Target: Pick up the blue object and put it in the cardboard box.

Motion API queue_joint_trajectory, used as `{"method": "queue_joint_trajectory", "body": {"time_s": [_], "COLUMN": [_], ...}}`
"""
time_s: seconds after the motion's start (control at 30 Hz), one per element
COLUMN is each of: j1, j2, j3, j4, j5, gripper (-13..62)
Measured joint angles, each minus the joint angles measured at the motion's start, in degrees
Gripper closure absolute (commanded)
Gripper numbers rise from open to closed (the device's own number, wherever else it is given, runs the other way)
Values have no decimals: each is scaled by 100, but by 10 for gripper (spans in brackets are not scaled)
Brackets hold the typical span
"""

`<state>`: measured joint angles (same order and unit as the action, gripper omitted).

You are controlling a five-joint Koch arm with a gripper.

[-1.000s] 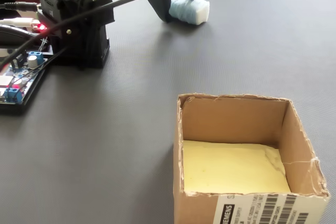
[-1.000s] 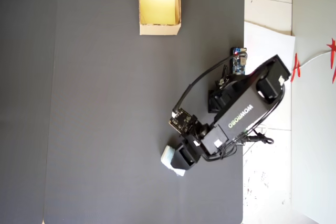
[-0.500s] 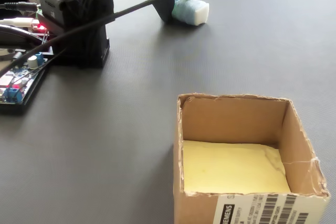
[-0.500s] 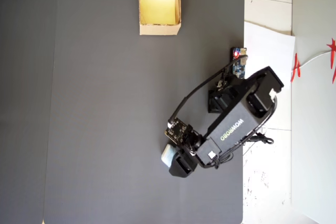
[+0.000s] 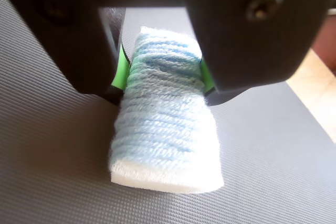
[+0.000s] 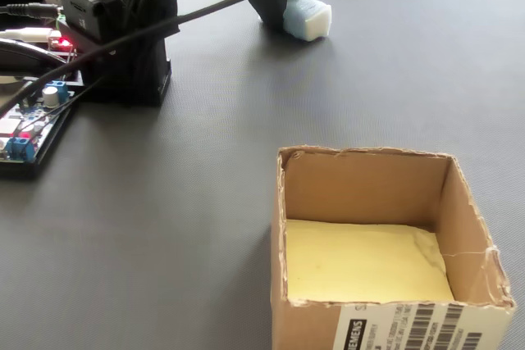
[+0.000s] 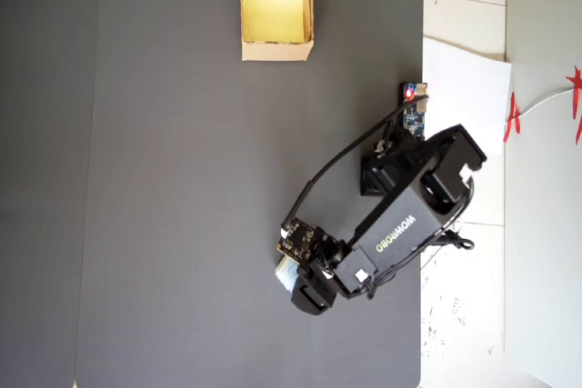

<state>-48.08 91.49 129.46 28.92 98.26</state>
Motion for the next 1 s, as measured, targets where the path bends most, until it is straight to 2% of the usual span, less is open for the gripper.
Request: {"method": "queue_joint_trajectory", "body": {"time_s": [0.23,0.7,1.0], "j1": [967,2795,4175], "j2": [501,3041,3586], "j3": [413,1705,1758], "j4": [-694,-1345,-1863], "j5": [18,-580,-738], "gripper": [395,395,395]}}
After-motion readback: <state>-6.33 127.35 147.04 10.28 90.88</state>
